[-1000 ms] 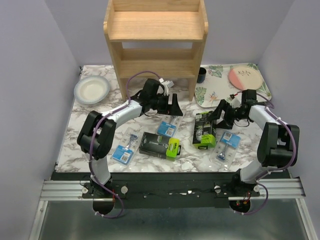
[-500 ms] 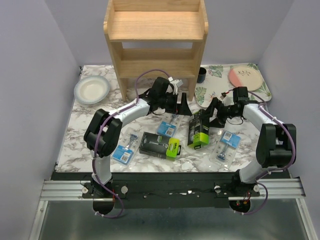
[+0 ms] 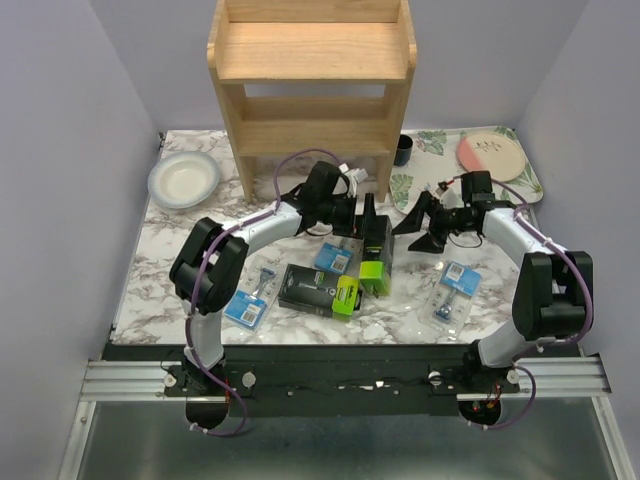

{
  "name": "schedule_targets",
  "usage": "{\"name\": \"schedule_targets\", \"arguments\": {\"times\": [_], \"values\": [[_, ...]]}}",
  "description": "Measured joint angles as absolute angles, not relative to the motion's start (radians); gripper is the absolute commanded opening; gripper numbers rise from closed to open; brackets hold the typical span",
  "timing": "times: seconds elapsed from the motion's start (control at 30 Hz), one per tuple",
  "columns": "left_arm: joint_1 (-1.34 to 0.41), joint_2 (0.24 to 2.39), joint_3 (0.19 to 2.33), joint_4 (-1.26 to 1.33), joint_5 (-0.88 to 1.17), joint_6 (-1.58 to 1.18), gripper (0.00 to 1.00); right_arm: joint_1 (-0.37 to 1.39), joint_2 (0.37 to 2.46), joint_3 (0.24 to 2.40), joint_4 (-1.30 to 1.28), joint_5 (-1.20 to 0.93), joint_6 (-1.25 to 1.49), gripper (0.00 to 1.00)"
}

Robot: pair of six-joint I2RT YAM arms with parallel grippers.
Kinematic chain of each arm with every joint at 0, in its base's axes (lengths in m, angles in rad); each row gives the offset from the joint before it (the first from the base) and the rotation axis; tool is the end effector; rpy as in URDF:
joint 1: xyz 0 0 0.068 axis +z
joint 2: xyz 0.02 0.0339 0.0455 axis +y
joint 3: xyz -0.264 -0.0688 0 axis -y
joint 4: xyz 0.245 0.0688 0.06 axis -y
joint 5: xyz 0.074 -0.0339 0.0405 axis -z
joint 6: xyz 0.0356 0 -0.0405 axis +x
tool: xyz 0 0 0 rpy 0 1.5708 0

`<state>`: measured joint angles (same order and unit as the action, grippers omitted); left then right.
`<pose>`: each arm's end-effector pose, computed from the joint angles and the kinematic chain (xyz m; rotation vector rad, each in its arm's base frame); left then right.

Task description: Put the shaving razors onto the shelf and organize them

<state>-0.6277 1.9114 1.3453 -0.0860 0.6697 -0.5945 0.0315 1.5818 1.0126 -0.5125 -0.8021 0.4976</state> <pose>0.3336 -0.2693 0.2197 0.4529 2.3929 -1.3652 0.3071 0.0353 0.2088 0.3348 2.6093 1.2414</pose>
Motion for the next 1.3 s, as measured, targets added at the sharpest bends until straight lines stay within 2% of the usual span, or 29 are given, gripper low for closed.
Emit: {"name": "schedule_targets", "arguments": {"times": [0.43,0.73,1.3], "values": [[-0.806,1.926,1.483,-0.305,0.443,-0.469,0.99,0.005,1.517,0.991,-0.446,-0.801,0.543,0.9],[-0.815,1.942,1.494,-0.371,0.327,-0.449,0.99,-0.022,1.509,0.939,-0.423,-0.802,0.584,0.91],[-0.939,1.964,1.541,-0.465,0.115,-0.378,0.99,-0.113,1.455,0.925,-0.401,-0.795,0.606,0.92]]}}
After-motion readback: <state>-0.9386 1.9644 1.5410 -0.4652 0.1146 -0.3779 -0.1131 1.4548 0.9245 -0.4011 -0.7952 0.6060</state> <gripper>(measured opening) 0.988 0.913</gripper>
